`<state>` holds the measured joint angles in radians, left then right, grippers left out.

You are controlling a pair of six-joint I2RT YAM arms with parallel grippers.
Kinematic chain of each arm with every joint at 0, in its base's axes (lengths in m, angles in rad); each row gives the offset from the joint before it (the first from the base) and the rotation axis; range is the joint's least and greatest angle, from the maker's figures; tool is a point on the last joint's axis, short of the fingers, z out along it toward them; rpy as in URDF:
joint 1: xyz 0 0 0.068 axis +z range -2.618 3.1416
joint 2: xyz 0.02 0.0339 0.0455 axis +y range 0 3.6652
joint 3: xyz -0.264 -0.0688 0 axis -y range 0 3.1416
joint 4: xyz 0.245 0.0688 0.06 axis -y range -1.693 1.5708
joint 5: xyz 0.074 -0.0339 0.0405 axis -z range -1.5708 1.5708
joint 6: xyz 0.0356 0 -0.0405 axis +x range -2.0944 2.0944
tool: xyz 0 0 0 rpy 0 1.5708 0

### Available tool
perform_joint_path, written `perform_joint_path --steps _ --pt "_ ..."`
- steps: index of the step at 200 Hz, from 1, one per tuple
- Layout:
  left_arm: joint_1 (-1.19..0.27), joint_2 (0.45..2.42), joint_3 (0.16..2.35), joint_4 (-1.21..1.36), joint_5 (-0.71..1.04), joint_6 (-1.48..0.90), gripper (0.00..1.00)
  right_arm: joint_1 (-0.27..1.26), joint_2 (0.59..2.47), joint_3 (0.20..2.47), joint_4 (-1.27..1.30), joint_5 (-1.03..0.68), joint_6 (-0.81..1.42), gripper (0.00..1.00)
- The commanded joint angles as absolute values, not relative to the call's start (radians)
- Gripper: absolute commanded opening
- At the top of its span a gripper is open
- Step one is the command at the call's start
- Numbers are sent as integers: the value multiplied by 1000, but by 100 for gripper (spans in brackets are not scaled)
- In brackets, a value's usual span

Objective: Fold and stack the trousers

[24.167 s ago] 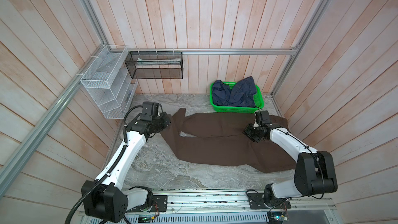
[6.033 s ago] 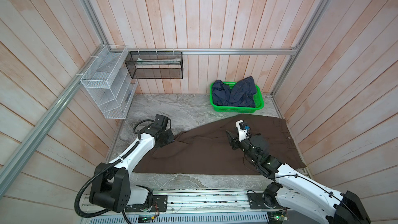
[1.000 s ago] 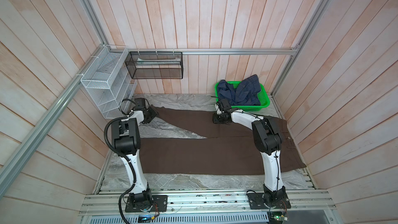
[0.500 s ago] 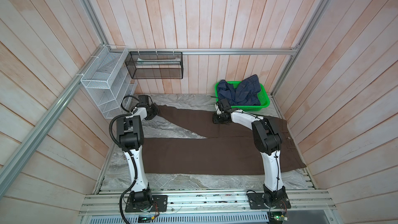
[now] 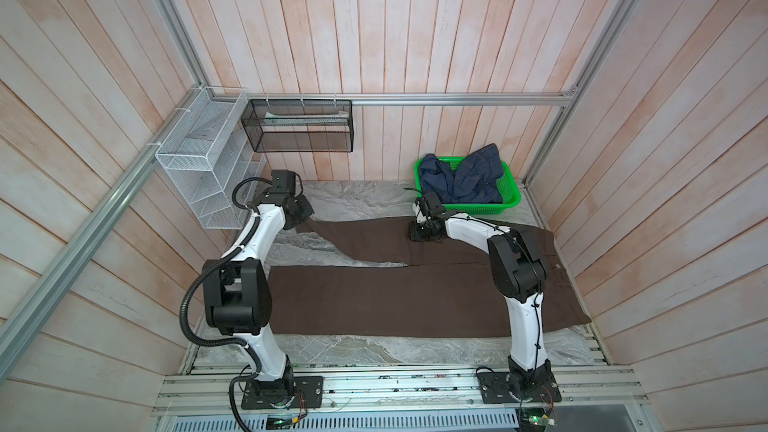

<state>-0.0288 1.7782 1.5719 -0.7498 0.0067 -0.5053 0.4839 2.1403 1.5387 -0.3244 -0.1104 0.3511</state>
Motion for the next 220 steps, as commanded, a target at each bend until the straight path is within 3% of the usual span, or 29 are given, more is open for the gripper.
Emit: perform_joint_path --steps 1,61,87,122,159,180,220 --pt "-84 1865 1734 -944 -117 -469 0 492 2084 1518 -344 -120 347 33" --pt "-208 2367 2439 -1254 -136 -449 2 494 2010 1449 -335 -114 336 33" --pt "-232 2486 2616 -1290 -88 -464 2 493 1977 1424 -337 -105 331 33" --pt "-272 2468 2510 -1190 -8 -476 5 492 1956 1411 -344 -88 321 33" --pt "-310 2485 2501 -1162 52 -456 42 492 1965 1427 -351 -92 327 33" --pt "-310 2392 2427 -1104 19 -454 52 493 1964 1432 -354 -91 329 33" --pt "-238 2132 2092 -888 -37 -478 53 502 1973 1457 -367 -99 328 33"
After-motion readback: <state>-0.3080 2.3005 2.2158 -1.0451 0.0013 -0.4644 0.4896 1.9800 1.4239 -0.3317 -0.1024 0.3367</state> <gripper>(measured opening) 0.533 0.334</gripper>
